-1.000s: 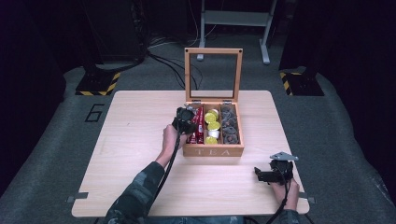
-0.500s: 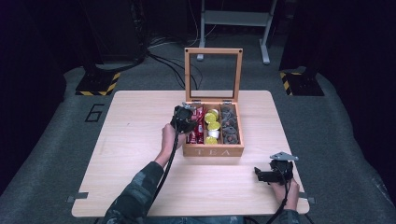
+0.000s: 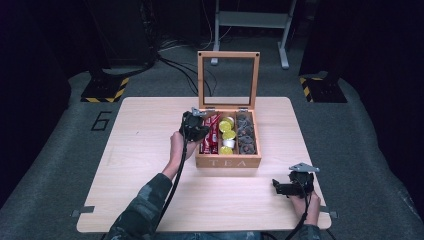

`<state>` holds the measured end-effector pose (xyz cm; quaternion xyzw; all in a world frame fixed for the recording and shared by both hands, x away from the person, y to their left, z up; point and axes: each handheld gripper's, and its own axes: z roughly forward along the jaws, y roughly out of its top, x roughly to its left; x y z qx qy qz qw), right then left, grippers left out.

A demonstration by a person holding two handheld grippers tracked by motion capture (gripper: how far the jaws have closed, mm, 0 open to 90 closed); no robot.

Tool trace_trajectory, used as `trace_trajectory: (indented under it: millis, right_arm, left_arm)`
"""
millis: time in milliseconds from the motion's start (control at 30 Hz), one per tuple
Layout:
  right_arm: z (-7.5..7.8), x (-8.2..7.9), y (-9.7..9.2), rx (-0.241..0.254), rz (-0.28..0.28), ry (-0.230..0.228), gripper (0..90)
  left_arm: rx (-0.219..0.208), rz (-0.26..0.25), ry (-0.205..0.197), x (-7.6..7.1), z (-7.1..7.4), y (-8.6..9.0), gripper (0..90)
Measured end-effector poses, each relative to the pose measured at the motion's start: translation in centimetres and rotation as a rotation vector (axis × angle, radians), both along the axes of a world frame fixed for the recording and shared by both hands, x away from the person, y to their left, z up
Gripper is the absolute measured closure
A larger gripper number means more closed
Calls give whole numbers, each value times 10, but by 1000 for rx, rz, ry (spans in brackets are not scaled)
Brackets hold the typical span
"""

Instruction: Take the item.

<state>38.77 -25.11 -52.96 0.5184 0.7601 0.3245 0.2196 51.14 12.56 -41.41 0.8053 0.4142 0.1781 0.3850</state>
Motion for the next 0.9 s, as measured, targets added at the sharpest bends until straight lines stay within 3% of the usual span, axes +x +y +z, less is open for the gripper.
trace_trajectory:
  millis: [367, 900]
  right_arm:
    - [0, 0, 0, 0, -1, 0, 15]
    - [0, 0, 0, 0, -2, 0, 15]
  left_arm:
    - [-19, -12, -42, -12, 12, 14, 858]
    - [-50, 12, -85, -24, 20, 38, 858]
